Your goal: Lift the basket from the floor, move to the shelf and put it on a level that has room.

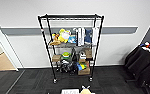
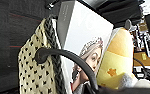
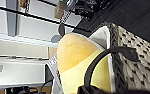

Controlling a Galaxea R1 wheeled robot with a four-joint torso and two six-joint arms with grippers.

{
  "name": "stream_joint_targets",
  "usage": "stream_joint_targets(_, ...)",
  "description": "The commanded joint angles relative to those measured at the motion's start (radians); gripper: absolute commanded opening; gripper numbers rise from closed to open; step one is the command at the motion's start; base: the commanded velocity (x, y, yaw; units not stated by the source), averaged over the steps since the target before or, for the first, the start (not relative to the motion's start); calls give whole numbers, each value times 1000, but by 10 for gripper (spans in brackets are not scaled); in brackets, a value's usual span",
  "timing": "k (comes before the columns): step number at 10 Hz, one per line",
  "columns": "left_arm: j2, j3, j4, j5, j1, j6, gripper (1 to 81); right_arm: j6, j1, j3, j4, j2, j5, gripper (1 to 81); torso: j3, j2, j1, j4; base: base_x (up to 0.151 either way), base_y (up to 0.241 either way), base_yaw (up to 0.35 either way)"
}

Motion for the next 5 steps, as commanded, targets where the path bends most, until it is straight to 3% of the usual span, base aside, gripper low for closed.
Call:
stream_joint_targets(1,-41,101,-28,50,-121,8,10,3,110,129,-17,-35,2,10,51,92,-59,0,0,0,0)
stream_joint_targets(2,-56,122,-29,18,-122,6,10,5,113,135,-17,-42,2,10,95,133,-86,0,0,0,0)
stream_joint_targets(5,-55,128,-31,12,-130,5,10,3,116,140,-17,-50,2,10,162,218,-140,0,0,0,0)
